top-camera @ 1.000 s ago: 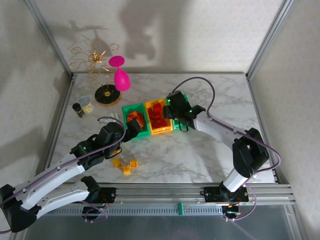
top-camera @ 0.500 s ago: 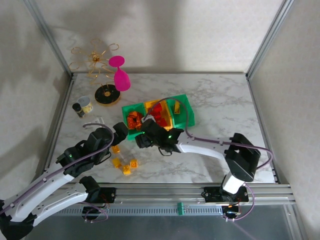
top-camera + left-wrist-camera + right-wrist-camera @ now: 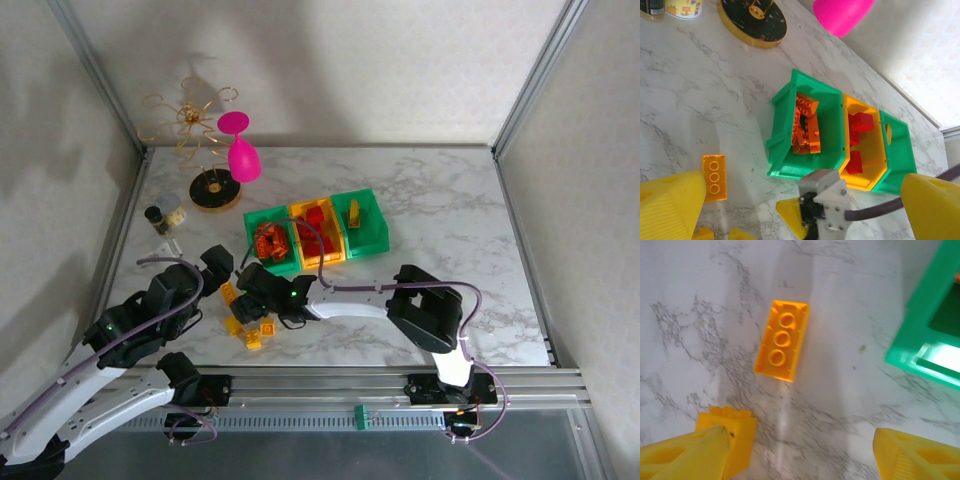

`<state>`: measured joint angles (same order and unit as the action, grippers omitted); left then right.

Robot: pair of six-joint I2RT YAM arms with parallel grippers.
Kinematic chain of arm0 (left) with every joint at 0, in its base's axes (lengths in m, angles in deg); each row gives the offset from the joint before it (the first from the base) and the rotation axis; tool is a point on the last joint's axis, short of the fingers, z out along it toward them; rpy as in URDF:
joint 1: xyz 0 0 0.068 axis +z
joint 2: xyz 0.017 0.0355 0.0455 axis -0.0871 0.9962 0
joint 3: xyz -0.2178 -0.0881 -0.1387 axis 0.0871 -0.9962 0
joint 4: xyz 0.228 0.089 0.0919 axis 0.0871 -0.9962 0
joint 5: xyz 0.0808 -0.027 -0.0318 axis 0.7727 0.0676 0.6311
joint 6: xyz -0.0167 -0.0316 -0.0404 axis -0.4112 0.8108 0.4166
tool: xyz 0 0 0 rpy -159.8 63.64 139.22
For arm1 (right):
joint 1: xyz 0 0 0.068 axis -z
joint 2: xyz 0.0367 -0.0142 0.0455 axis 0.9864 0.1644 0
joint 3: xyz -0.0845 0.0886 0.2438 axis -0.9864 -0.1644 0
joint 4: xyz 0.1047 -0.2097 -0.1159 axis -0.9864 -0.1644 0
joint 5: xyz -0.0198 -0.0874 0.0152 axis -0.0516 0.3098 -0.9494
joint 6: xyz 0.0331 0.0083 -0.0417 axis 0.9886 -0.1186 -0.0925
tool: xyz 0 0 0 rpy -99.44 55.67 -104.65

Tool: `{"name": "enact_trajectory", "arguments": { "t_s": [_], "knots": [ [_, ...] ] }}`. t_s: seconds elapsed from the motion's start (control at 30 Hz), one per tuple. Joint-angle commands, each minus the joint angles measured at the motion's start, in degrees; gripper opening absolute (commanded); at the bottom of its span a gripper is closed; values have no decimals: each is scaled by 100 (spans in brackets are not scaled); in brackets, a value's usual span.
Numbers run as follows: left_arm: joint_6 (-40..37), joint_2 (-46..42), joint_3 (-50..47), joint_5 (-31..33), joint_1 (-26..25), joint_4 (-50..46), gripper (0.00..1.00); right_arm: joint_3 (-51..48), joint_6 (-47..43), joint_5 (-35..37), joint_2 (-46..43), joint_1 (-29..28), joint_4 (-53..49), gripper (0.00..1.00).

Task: Sort the legos into containers by color
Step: Pick up the lego from the bottom-left of the table.

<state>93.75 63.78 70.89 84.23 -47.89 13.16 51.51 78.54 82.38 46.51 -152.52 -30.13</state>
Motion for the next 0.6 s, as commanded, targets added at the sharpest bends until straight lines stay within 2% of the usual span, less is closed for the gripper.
{"name": "enact_trajectory", "arguments": {
  "t_s": [0.0, 0.57],
  "knots": [
    [722, -104, 100, 373, 53, -766, 100, 403, 42, 48, 385, -48, 20, 74],
    [790, -239, 64, 466, 53, -747, 100, 1676, -52, 360, 1716, -59, -264, 61]
  ]
}}
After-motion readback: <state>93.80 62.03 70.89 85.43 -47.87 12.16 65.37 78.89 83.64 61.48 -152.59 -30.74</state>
